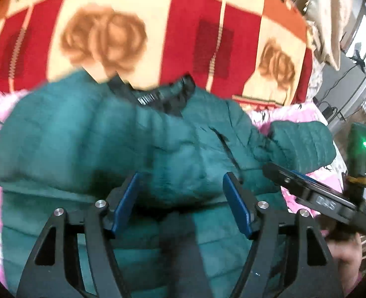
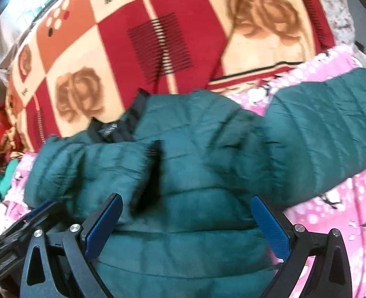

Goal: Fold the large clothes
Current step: 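Fold the held sleeve across the jacket front toward the right gripper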

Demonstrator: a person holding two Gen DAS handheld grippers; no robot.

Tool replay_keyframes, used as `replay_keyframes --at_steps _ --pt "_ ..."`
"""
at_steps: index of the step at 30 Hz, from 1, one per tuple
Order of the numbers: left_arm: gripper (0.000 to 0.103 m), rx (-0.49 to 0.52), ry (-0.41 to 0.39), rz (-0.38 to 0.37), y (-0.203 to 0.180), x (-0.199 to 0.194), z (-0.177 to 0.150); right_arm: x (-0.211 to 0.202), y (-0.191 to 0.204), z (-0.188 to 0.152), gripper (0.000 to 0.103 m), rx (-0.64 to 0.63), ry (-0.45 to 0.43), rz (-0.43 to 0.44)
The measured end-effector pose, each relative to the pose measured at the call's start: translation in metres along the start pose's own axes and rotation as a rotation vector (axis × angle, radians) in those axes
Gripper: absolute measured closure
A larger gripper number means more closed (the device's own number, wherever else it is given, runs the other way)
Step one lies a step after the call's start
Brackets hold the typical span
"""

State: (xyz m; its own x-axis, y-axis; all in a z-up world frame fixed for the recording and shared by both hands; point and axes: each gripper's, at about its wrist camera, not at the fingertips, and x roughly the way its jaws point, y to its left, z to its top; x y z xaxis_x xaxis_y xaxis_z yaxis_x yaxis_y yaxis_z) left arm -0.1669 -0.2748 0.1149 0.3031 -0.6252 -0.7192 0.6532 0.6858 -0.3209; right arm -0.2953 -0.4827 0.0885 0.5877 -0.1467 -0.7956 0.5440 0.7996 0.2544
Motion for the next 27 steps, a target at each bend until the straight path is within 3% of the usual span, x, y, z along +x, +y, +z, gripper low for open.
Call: replay_keyframes --at_steps 6,8,10,13,15,19,23,27 --pt "0.033 -0.005 -0.099 0.132 0.051 -0.052 0.009 0.027 0.033 0.0 0.007 -0.044 0.038 0.043" --pt "0.032 -0.028 -0.123 0.204 0.072 -0.061 0.011 0.046 0.04 -0.001 0.02 -0.04 0.076 0.023" --pt "0.032 -0.071 -0.131 0.256 0.095 -0.066 0.013 0.07 0.049 -0.007 0.063 -0.039 0.137 0.038" --pt "0.032 -0.132 -0.136 0.308 0.123 -0.066 0.013 0.076 0.058 -0.008 0.083 -0.071 0.119 0.063" --pt "0.032 -0.155 -0.13 0.357 0.137 -0.061 0.013 0.065 0.061 -0.003 0.084 -0.107 0.056 0.035" --pt "0.032 -0.186 -0.099 0.375 0.151 -0.04 0.014 0.051 0.047 0.011 0.086 -0.125 -0.043 -0.075" --pt "0.032 -0.172 -0.043 0.398 0.151 -0.009 0.012 0.069 0.028 0.021 0.093 -0.135 -0.035 -0.174" --pt "0.032 -0.146 -0.024 0.434 0.148 0.012 0.006 0.083 0.013 0.022 0.094 -0.143 -0.003 -0.214"
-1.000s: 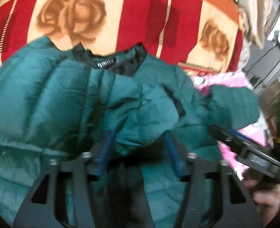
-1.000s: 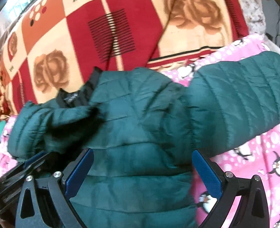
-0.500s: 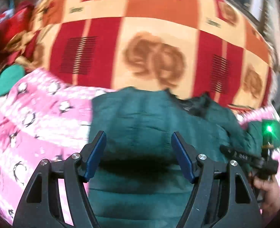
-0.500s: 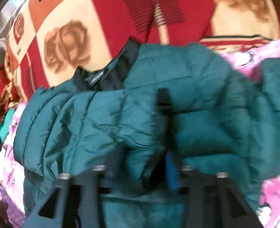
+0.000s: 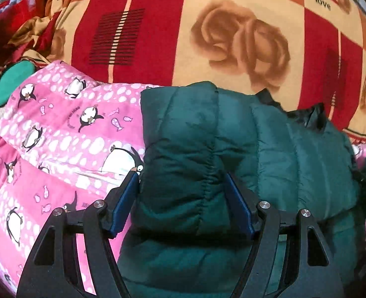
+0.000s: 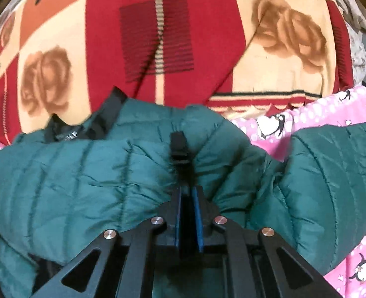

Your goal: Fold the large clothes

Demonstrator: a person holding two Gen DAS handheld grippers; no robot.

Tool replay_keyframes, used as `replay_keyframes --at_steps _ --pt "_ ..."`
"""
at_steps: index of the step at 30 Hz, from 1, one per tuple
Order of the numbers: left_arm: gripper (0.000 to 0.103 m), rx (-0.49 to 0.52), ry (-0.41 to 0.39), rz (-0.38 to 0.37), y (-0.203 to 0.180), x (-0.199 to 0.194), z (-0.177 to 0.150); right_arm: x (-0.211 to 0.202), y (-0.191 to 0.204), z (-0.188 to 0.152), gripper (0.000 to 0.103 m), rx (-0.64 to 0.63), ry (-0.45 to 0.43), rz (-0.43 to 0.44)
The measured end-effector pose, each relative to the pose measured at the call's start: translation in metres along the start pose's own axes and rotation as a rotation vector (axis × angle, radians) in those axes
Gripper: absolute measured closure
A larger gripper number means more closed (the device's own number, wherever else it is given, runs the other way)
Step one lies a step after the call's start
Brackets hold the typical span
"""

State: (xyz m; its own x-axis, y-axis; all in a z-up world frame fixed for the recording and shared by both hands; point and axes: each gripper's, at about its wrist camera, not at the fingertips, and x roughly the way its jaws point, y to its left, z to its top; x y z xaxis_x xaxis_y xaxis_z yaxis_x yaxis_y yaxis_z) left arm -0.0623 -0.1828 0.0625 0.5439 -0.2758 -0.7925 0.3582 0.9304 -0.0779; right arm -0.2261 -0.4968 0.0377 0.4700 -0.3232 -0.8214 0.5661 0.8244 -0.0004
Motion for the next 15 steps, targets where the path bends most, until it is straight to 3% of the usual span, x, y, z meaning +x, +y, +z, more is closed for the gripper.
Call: replay_keyframes --at_steps 5,6,7,9,12,15 --pt "0.032 -0.001 -0.031 0.009 0.001 -0.008 0.004 -0.008 -0.014 -0.001 0.09 0.063 0.003 0.039" --pt "0.032 -0.001 -0.044 0.011 0.001 -0.011 0.006 -0.013 -0.016 0.0 0.078 0.078 -0.006 0.049" --pt "0.032 -0.001 -0.059 0.016 0.002 -0.014 0.01 -0.019 -0.016 0.002 0.055 0.088 -0.018 0.062" --pt "0.032 -0.001 -0.077 0.021 0.003 -0.016 0.016 -0.035 -0.011 0.006 0.027 0.091 -0.066 0.113" --pt "0.032 -0.017 -0.084 0.027 0.004 -0.011 0.025 -0.051 0.014 0.018 0.025 0.038 -0.113 0.188" --pt "0.032 -0.02 -0.067 0.048 0.002 0.001 0.03 -0.042 0.045 0.028 0.025 -0.008 -0.068 0.316"
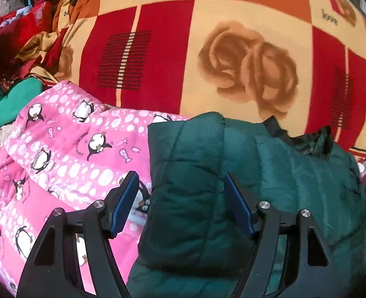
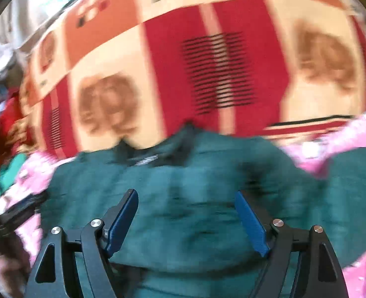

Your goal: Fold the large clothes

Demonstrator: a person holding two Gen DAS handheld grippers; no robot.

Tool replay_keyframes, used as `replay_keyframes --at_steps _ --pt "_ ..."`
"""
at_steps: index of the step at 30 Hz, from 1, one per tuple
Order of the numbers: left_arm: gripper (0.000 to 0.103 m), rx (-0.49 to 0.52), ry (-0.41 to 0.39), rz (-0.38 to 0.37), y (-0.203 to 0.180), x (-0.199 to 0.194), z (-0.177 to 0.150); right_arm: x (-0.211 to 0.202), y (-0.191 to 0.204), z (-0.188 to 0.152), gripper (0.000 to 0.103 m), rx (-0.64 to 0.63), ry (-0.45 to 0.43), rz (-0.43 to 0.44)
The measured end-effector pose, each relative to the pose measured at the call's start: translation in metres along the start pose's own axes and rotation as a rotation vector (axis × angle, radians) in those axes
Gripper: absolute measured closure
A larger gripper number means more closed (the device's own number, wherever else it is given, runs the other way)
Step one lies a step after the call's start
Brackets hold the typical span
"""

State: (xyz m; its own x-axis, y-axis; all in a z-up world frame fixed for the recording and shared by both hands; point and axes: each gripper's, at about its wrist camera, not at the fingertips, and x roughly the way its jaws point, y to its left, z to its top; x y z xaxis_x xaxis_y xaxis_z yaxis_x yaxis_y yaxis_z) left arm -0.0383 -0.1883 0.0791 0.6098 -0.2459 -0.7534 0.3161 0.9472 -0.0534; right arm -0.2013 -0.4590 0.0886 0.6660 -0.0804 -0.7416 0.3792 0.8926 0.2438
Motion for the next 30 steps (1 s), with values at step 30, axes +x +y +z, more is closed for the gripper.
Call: replay_keyframes --at_steps 30 --pt "0.023 0.04 0.006 0.049 -0.014 0.031 -0.021 0.036 -0.015 -0.014 0.022 -0.126 0.069 -0.15"
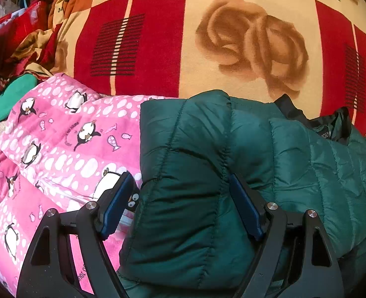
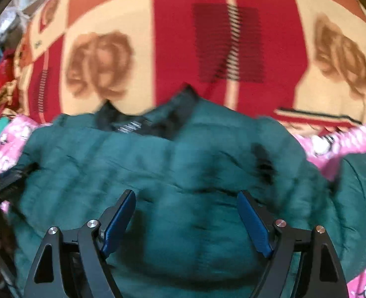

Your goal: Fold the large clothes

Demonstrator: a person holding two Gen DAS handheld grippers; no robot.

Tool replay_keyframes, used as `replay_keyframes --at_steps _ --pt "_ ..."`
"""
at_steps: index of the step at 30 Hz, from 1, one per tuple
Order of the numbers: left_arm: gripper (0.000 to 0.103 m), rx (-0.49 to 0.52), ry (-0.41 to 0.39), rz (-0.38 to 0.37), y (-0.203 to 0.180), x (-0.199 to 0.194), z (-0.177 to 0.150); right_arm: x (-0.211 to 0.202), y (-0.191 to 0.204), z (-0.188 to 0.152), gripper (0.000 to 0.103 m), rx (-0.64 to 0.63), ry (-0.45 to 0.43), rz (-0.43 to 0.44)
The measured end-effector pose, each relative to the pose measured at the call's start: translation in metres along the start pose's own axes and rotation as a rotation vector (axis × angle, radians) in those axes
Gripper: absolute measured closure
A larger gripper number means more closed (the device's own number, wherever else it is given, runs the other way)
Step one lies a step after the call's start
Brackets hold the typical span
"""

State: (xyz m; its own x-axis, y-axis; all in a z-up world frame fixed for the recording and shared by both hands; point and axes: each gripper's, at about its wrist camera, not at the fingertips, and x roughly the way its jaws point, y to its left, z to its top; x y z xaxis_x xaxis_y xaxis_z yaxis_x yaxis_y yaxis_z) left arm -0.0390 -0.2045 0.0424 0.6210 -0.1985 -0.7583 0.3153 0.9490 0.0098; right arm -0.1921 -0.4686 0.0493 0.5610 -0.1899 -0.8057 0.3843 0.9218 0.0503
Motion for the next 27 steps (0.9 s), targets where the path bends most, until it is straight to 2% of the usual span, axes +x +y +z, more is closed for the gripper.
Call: replay_keyframes --at_steps 1,4,9,16,19,21,24,27 --pt "0.023 0.003 -0.001 0.002 -0.001 0.0 0.0 0.007 -0.006 -0.004 0.022 0.008 0.022 -0.014" --pt "0.022 0.01 -0.005 0.005 -0.002 0.0 -0.001 0.022 -0.014 -0.013 0.022 0.044 0.055 0.026" --pt "0.021 0.013 -0.006 0.016 -0.003 0.0 -0.002 0.015 -0.011 -0.013 0.022 0.033 0.046 0.006" --pt "0.019 0.009 -0.005 0.016 -0.001 0.001 -0.002 -0.013 -0.013 -0.016 0.022 0.045 -0.019 -0.008" --pt "0.019 0.012 -0.005 0.017 -0.002 0.001 -0.002 -0.004 -0.017 -0.022 0.022 0.046 0.017 -0.062" --pt "0.019 0.012 -0.005 0.013 -0.001 0.001 -0.002 0.008 -0.023 -0.025 0.021 0.073 0.057 -0.056" --pt "0.019 -0.001 -0.003 -0.026 0.004 -0.006 -0.001 0.008 -0.029 -0.025 0.021 0.102 0.062 -0.029" --pt "0.019 -0.025 -0.019 -0.08 0.01 -0.029 0.002 -0.01 -0.034 -0.025 0.021 0.12 0.038 -0.009"
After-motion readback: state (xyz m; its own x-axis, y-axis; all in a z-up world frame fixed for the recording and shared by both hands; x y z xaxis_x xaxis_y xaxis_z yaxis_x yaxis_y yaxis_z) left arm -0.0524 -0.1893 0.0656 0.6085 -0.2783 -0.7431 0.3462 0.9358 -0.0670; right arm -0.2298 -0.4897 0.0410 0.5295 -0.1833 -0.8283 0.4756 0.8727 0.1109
